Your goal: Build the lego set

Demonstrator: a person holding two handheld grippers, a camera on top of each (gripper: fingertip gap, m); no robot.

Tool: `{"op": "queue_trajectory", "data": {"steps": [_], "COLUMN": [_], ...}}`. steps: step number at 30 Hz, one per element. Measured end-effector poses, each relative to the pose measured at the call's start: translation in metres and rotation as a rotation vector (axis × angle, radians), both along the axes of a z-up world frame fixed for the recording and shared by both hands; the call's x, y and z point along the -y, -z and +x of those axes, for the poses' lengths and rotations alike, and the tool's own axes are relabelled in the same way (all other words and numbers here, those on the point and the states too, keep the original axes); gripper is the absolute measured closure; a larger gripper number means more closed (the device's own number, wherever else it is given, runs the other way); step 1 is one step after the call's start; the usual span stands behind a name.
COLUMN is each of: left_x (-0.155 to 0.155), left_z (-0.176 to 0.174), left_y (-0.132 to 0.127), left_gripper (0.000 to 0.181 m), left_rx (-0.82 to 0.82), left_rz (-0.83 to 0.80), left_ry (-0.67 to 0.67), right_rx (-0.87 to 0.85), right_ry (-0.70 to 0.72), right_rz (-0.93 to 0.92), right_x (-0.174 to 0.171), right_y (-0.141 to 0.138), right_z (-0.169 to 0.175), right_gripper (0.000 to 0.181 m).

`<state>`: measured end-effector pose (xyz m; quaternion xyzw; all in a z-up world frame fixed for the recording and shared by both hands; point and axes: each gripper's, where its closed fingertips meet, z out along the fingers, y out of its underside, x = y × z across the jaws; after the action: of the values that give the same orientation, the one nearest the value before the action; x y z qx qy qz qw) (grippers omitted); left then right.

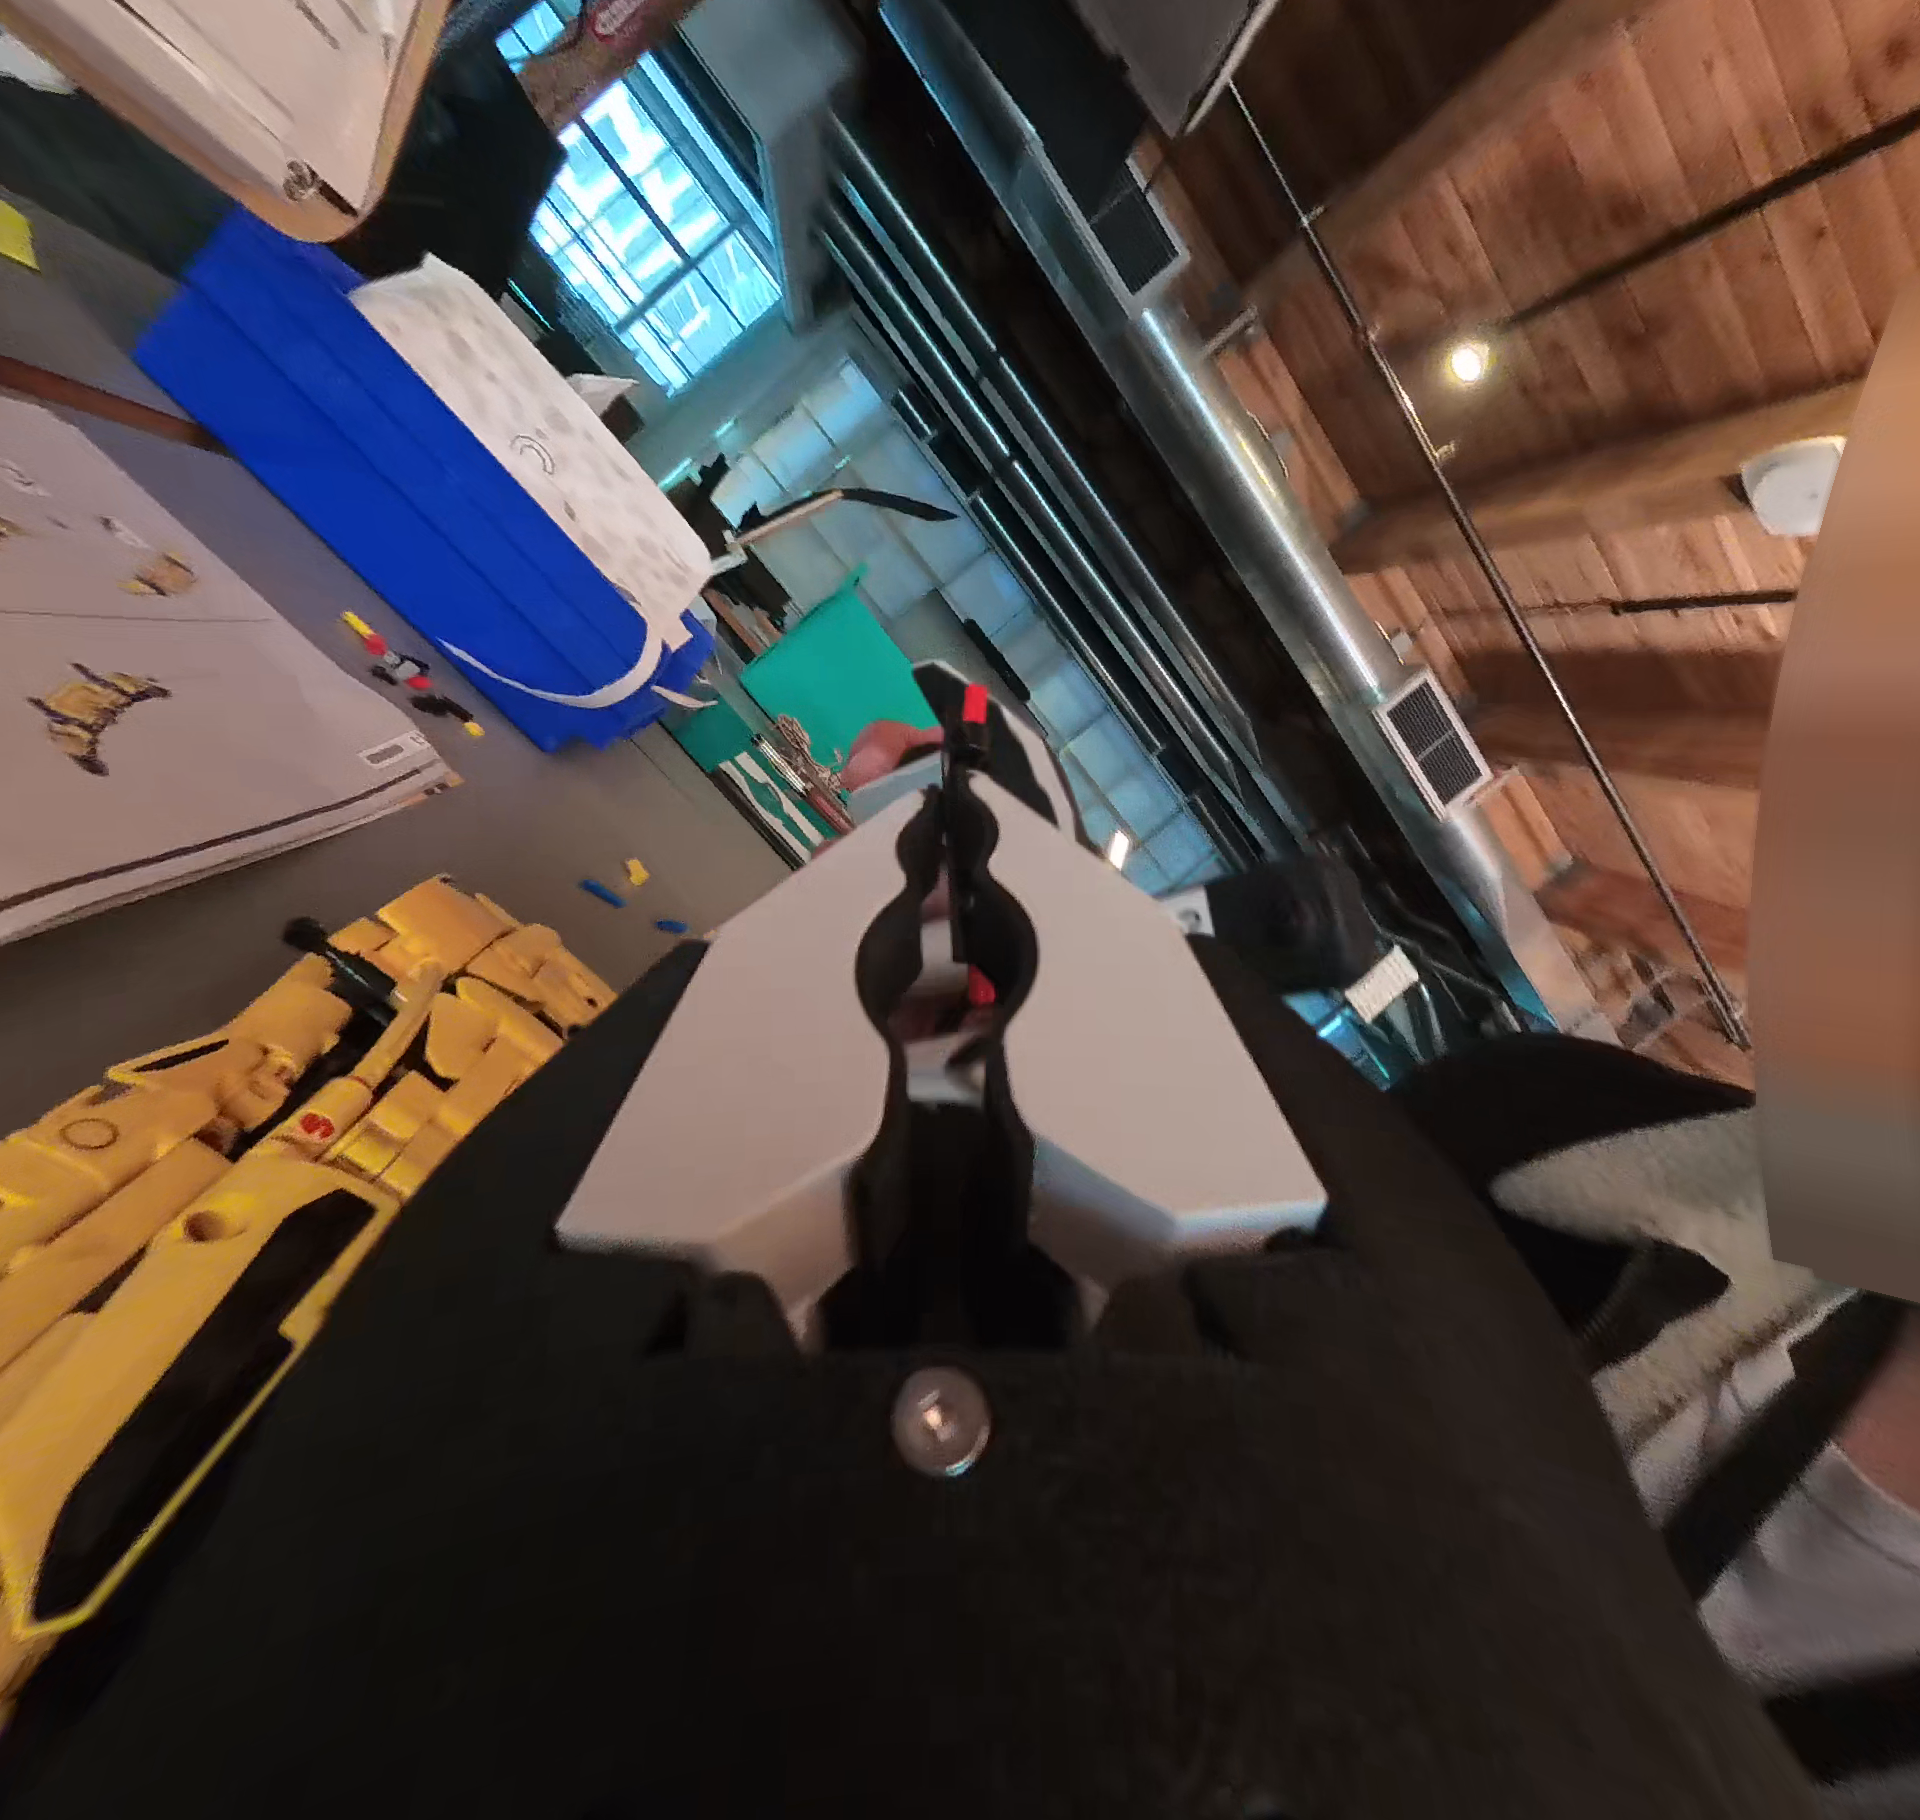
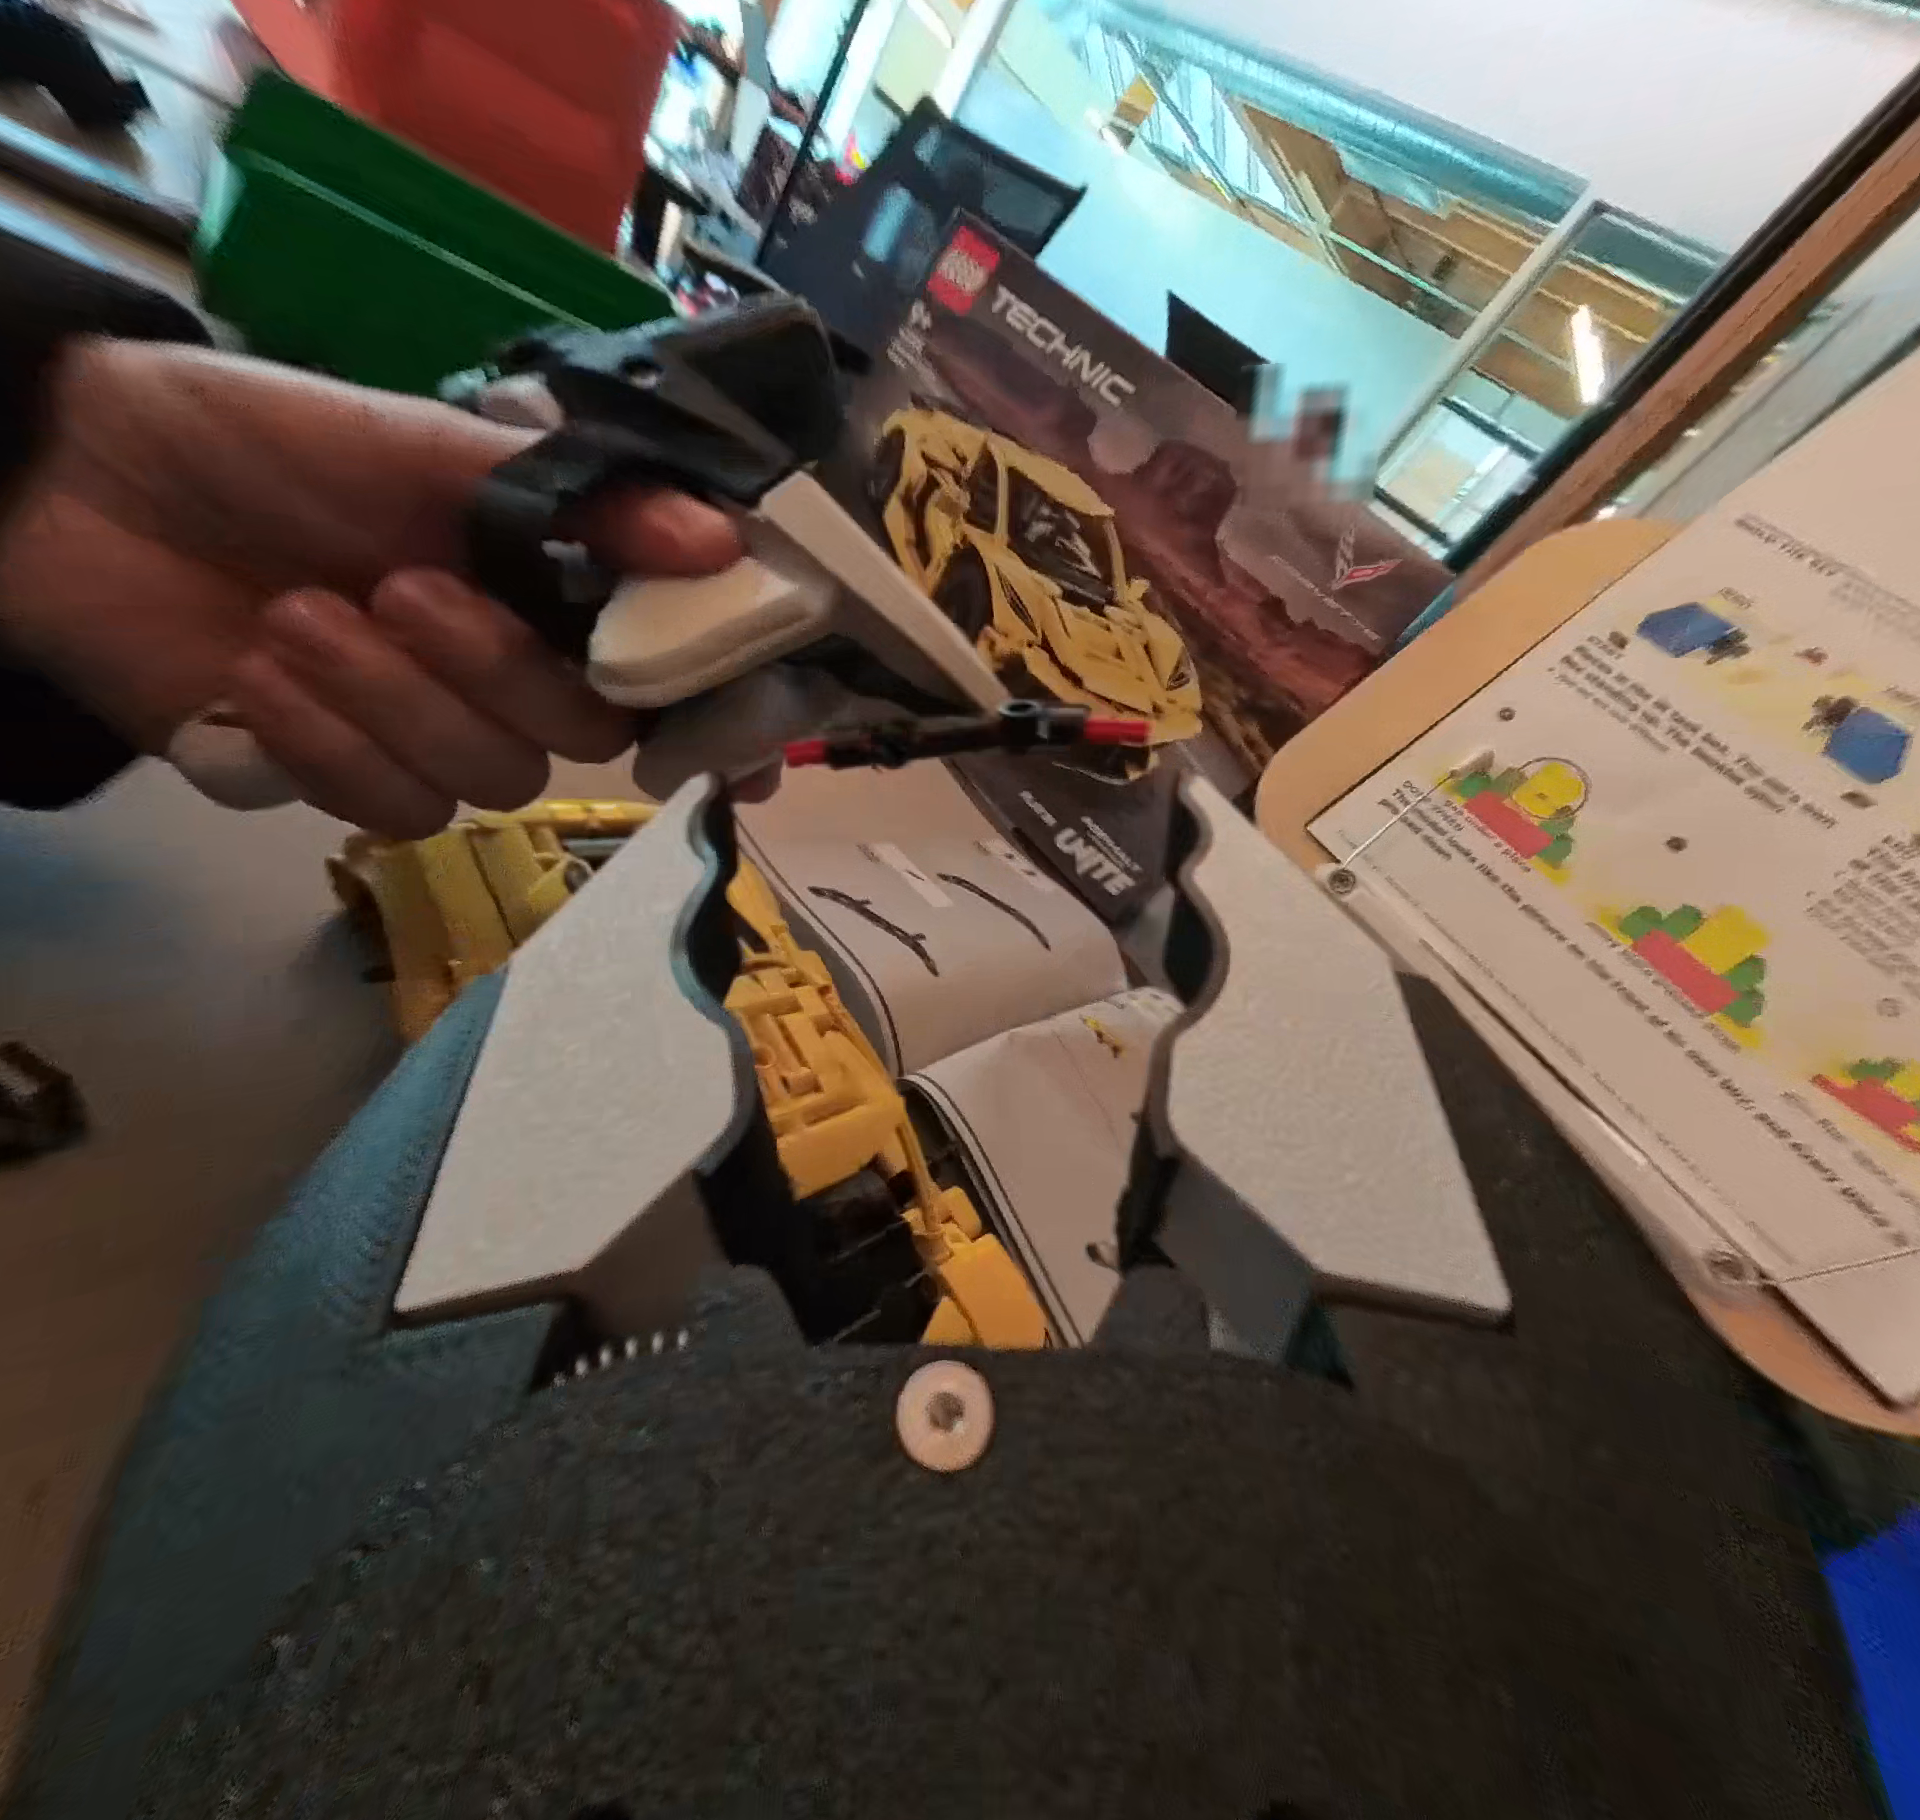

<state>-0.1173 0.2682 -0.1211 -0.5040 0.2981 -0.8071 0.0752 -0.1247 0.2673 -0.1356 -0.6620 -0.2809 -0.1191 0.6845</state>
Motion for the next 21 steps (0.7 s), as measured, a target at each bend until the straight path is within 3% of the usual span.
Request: {"op": "queue_trajectory", "data": {"steps": [3,10,21], "left_x": [0.005,0.014,0.017], "left_z": [0.001,0.003,0.002], "left_y": [-0.001,0.003,0.003], "left_gripper": [0.181,0.181,0.181], "left_rx": [0.004,-0.01,-0.008], "left_rz": [-0.037,-0.023,0.039], "left_ry": [0.0,0.03,0.027], "right_rx": [0.06,0.041,0.038], "right_ry": [0.076,0.023,-0.005], "right_rz": [0.043,0.041,0.006], "right_x": [-0.005,0.001,0.004], "right_y": [-0.003,-0.004,-0.002], "right_z": [-0.001,-0.001,-0.003], "right_gripper": [0.097,0.108,0.112]}}
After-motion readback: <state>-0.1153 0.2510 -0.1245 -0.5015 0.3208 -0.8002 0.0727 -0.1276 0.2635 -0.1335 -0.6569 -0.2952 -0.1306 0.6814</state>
